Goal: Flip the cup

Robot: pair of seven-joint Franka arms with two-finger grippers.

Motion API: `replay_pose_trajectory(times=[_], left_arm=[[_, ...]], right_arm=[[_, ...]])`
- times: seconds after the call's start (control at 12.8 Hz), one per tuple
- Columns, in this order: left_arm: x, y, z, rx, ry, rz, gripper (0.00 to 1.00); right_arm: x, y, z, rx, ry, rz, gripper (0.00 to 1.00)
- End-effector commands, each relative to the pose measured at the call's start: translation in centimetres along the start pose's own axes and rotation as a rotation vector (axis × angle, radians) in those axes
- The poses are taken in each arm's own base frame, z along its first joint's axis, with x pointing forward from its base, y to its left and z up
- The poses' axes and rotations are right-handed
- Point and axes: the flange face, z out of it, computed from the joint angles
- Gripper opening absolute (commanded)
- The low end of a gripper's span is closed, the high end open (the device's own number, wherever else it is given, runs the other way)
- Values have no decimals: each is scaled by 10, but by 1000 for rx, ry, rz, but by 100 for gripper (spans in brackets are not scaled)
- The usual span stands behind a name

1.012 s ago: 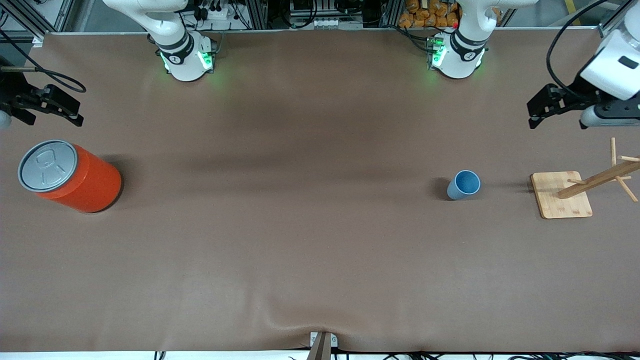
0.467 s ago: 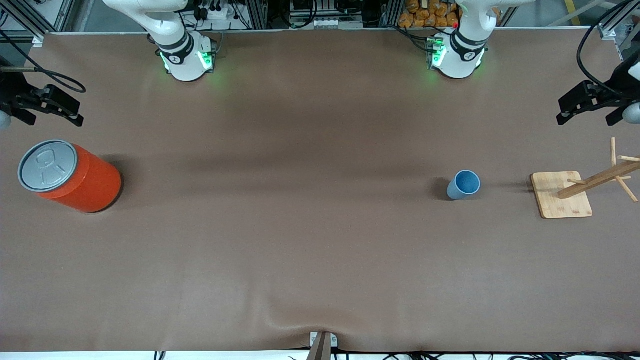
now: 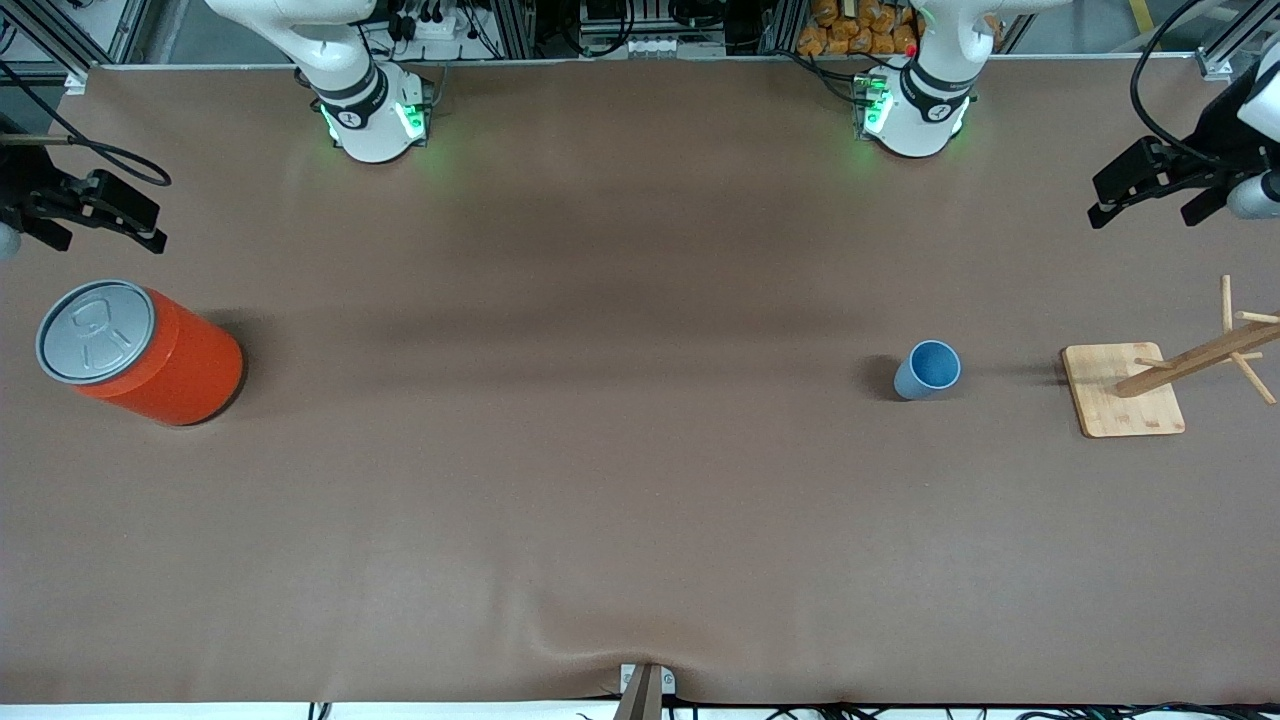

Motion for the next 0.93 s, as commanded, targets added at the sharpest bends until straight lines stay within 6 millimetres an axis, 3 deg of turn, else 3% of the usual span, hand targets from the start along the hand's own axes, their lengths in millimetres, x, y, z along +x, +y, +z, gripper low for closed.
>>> replay_pose_trajectory(times=[0.0, 0.16, 0.31, 0.47, 0.86], left_arm=[[-14, 10, -8, -5, -2, -29, 100], [-21, 26, -5, 26, -20, 4, 100], [-21, 27, -5, 37, -24, 18, 100], [-20, 24, -8, 47, -16, 20, 100], [-17, 14, -15, 64, 1, 1, 100]], right_arm=[[3, 8, -3, 28, -6, 6, 100], [2, 4, -3, 27, -7, 0, 100], [2, 1, -3, 18, -5, -2, 100], [3, 7, -2, 33, -9, 5, 100], [2, -1, -4, 22, -4, -1, 100]])
